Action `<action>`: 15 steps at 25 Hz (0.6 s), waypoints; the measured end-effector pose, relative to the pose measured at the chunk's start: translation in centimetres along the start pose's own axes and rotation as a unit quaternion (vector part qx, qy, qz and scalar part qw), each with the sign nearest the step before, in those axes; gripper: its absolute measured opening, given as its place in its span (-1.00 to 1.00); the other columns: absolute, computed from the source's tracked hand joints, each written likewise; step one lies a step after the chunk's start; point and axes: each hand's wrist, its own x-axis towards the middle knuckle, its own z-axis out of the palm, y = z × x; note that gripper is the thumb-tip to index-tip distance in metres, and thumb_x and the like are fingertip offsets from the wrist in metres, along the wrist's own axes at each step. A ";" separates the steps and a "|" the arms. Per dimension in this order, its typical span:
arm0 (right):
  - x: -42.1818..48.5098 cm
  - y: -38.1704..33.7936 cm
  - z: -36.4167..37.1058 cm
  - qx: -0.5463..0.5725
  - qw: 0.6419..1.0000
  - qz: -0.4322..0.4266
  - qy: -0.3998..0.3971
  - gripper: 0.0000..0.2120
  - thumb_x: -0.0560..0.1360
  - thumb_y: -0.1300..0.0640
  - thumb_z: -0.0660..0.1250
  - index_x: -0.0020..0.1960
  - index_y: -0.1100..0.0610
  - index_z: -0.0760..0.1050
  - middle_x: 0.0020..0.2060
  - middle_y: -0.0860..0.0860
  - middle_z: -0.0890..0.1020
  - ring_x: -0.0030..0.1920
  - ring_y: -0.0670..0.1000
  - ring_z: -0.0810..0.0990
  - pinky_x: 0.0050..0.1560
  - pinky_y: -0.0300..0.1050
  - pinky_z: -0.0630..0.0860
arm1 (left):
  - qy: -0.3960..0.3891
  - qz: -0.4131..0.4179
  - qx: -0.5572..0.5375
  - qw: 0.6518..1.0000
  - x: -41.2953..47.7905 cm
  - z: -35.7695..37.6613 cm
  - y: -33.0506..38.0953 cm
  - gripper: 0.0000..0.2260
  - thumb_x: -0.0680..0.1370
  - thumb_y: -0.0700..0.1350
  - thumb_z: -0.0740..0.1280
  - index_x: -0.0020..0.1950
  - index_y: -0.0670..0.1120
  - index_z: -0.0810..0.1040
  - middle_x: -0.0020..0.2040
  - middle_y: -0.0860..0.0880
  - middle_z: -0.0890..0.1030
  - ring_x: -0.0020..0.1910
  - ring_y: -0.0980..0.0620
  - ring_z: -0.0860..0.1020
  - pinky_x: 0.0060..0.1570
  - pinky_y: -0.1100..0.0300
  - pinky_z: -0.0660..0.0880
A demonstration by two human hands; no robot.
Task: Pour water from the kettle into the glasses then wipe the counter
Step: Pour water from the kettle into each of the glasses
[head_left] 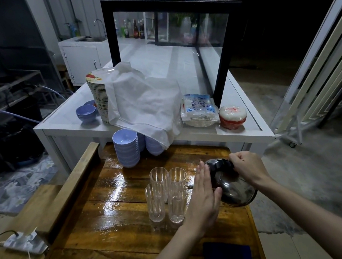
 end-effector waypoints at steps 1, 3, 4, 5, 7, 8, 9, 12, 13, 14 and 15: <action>0.0 0.0 0.0 0.003 1.000 0.001 0.000 -0.58 0.52 0.13 0.22 -0.52 0.10 0.36 -0.58 0.02 0.38 -0.51 -0.03 0.31 -0.44 -0.15 0.25 | -0.001 0.000 0.002 1.000 0.0 0.0 0.1 -0.44 0.68 0.04 0.00 0.55 -0.02 -0.26 0.56 0.07 -0.31 0.51 0.24 -0.33 0.50 0.26 -0.26; -0.2 0.0 -0.1 0.011 1.000 0.003 0.002 -0.58 0.52 0.14 0.22 -0.52 0.11 0.35 -0.57 0.02 0.37 -0.51 -0.02 0.30 -0.43 -0.15 0.23 | -0.002 -0.001 0.003 1.000 0.0 -0.1 0.2 -0.44 0.68 0.03 0.00 0.56 -0.03 -0.26 0.56 0.08 -0.31 0.51 0.24 -0.33 0.48 0.30 -0.28; -0.3 0.0 -0.1 0.013 1.000 0.005 0.005 -0.57 0.52 0.14 0.22 -0.52 0.11 0.34 -0.57 0.02 0.37 -0.51 -0.02 0.29 -0.43 -0.15 0.22 | -0.003 -0.001 0.004 1.000 0.0 -0.1 0.3 -0.43 0.68 0.03 0.01 0.56 -0.03 -0.25 0.56 0.08 -0.31 0.51 0.25 -0.33 0.46 0.33 -0.29; -0.4 0.0 -0.1 0.013 1.000 0.008 0.008 -0.57 0.52 0.14 0.22 -0.52 0.11 0.34 -0.57 0.03 0.37 -0.50 -0.02 0.29 -0.43 -0.14 0.21 | -0.003 0.001 0.006 1.000 0.0 -0.2 0.3 -0.43 0.68 0.03 0.01 0.56 -0.03 -0.25 0.56 0.08 -0.30 0.51 0.25 -0.33 0.46 0.34 -0.30; -0.6 0.3 -0.1 0.022 1.000 0.017 0.010 -0.57 0.53 0.13 0.21 -0.52 0.12 0.34 -0.57 0.03 0.37 -0.50 -0.01 0.30 -0.42 -0.13 0.21 | -0.007 0.004 0.015 1.000 0.0 -0.1 0.2 -0.44 0.68 0.03 0.00 0.57 -0.04 -0.24 0.56 0.07 -0.30 0.51 0.24 -0.33 0.47 0.33 -0.29; -0.6 0.5 0.1 0.030 0.999 0.026 0.010 -0.57 0.53 0.12 0.21 -0.52 0.12 0.35 -0.57 0.04 0.38 -0.49 0.00 0.31 -0.41 -0.12 0.23 | -0.010 0.005 0.020 1.000 0.1 -0.1 0.1 -0.44 0.68 0.04 0.00 0.57 -0.04 -0.24 0.56 0.07 -0.30 0.51 0.24 -0.33 0.47 0.32 -0.29; -0.6 0.7 0.1 0.035 0.999 0.038 0.010 -0.58 0.53 0.10 0.21 -0.51 0.13 0.36 -0.56 0.05 0.39 -0.48 0.01 0.32 -0.39 -0.10 0.24 | -0.013 0.006 0.024 1.000 0.1 -0.1 0.1 -0.44 0.68 0.04 -0.01 0.57 -0.05 -0.23 0.56 0.07 -0.30 0.51 0.23 -0.33 0.47 0.33 -0.30; -1.0 1.4 0.3 0.073 0.994 0.085 0.009 -0.60 0.52 0.05 0.19 -0.48 0.13 0.39 -0.55 0.06 0.41 -0.46 0.04 0.37 -0.36 -0.06 0.30 | -0.022 0.012 0.040 0.999 0.3 -0.2 0.1 -0.45 0.68 0.04 -0.01 0.58 -0.04 -0.21 0.57 0.08 -0.27 0.52 0.22 -0.31 0.48 0.31 -0.28; -1.3 1.6 0.3 0.090 0.991 0.102 0.011 -0.61 0.51 0.05 0.19 -0.47 0.12 0.40 -0.54 0.05 0.42 -0.45 0.04 0.38 -0.35 -0.05 0.31 | -0.024 0.015 0.043 0.999 0.4 -0.2 0.2 -0.45 0.68 0.05 -0.01 0.58 -0.03 -0.20 0.57 0.09 -0.25 0.52 0.23 -0.30 0.49 0.29 -0.27; -1.6 1.8 0.4 0.106 0.987 0.119 0.014 -0.62 0.52 0.06 0.19 -0.46 0.13 0.41 -0.53 0.05 0.43 -0.43 0.04 0.40 -0.33 -0.05 0.32 | -0.026 0.018 0.047 0.998 0.5 -0.2 0.2 -0.46 0.68 0.05 -0.01 0.58 -0.03 -0.19 0.57 0.09 -0.24 0.52 0.23 -0.29 0.49 0.28 -0.25; -1.8 1.9 0.4 0.122 0.983 0.134 0.019 -0.62 0.52 0.06 0.19 -0.44 0.13 0.43 -0.52 0.05 0.44 -0.42 0.04 0.41 -0.33 -0.05 0.33 | -0.027 0.021 0.052 0.998 0.6 -0.2 0.3 -0.46 0.68 0.05 -0.01 0.58 -0.03 -0.17 0.57 0.10 -0.22 0.53 0.22 -0.28 0.50 0.27 -0.24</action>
